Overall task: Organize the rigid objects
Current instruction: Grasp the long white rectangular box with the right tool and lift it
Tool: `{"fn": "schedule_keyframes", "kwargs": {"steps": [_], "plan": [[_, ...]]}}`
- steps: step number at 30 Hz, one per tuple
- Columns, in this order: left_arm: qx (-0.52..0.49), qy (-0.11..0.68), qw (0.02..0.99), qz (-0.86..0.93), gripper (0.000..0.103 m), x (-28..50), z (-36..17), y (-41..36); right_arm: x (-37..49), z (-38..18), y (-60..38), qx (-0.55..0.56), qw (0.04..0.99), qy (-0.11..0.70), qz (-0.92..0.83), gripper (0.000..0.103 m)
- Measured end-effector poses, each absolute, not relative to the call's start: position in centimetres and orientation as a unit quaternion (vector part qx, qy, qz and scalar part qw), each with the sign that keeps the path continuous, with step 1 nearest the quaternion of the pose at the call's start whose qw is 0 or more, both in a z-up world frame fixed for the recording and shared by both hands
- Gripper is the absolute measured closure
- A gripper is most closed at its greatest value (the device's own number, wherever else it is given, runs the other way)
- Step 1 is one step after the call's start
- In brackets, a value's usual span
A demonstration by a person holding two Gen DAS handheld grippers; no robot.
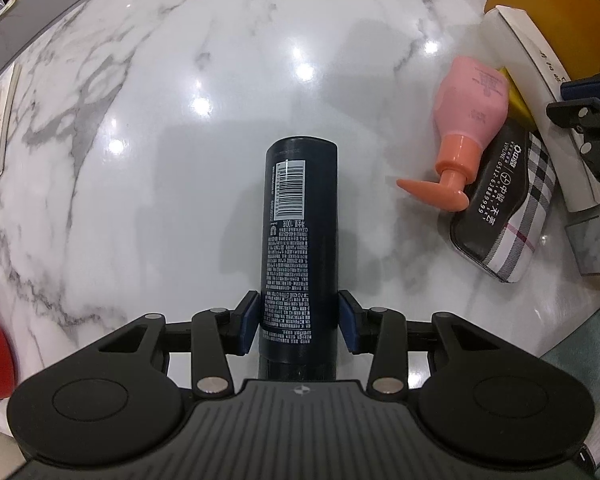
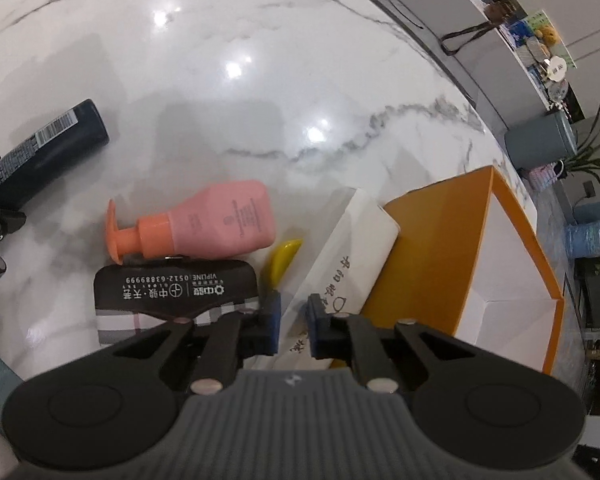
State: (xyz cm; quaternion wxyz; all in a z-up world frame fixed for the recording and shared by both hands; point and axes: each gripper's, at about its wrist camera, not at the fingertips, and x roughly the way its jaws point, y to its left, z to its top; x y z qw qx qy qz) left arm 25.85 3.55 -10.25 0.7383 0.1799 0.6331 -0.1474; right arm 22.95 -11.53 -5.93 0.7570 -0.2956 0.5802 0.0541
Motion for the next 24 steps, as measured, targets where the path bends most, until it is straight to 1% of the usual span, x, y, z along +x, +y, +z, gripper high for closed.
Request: {"fn": "schedule_keyframes", "kwargs": {"steps": [1, 4, 8, 9, 10, 11, 12, 18, 19, 20, 24], "plan": [[0.177, 0.632, 0.74, -0.149, 0.057, 25.9, -10.2, 3.6, 22.9, -5.8, -11.4, -0.298, 0.756, 0.58, 0.059, 0.103], [0.17, 0.633, 0.741, -0.149, 0.057, 26.0, -10.2, 3.6, 23.1, -5.2, -11.3, -0.304, 0.757, 0.574, 0.064, 0.103], [0.178, 0.63, 0.741, -0.153, 0.057, 25.9, -10.2, 3.3, 24.0, -4.2, -11.9, -0.279, 0.763, 0.58, 0.061, 0.103], [0.18, 0.63, 0.74, -0.152, 0.057, 25.8, -10.2, 3.2, 24.3, -4.1, -12.0, -0.273, 0.76, 0.587, 0.053, 0.1], [0.183, 0.629, 0.74, -0.152, 0.057, 25.8, -10.2, 3.2, 24.9, -4.2, -12.2, -0.265, 0.754, 0.599, 0.047, 0.088], [0.184, 0.629, 0.74, -0.151, 0.057, 25.9, -10.2, 3.2, 25.5, -4.3, -12.4, -0.25, 0.751, 0.61, 0.039, 0.067], [0.184, 0.63, 0.739, -0.151, 0.057, 25.9, -10.2, 3.1, 25.9, -4.4, -12.5, -0.239, 0.75, 0.615, 0.031, 0.061], [0.182, 0.63, 0.74, -0.152, 0.057, 26.0, -10.2, 3.3, 27.2, -6.3, -13.4, -0.192, 0.739, 0.646, -0.021, 0.06], [0.181, 0.63, 0.74, -0.152, 0.057, 26.0, -10.2, 3.3, 27.2, -6.6, -13.6, -0.188, 0.736, 0.649, -0.032, 0.057], [0.181, 0.63, 0.74, -0.152, 0.057, 26.0, -10.1, 3.3, 27.2, -6.9, -14.0, -0.181, 0.735, 0.652, -0.042, 0.052], [0.182, 0.63, 0.74, -0.152, 0.057, 26.0, -10.1, 3.3, 27.1, -7.1, -14.1, -0.185, 0.74, 0.645, -0.046, 0.051]]}}
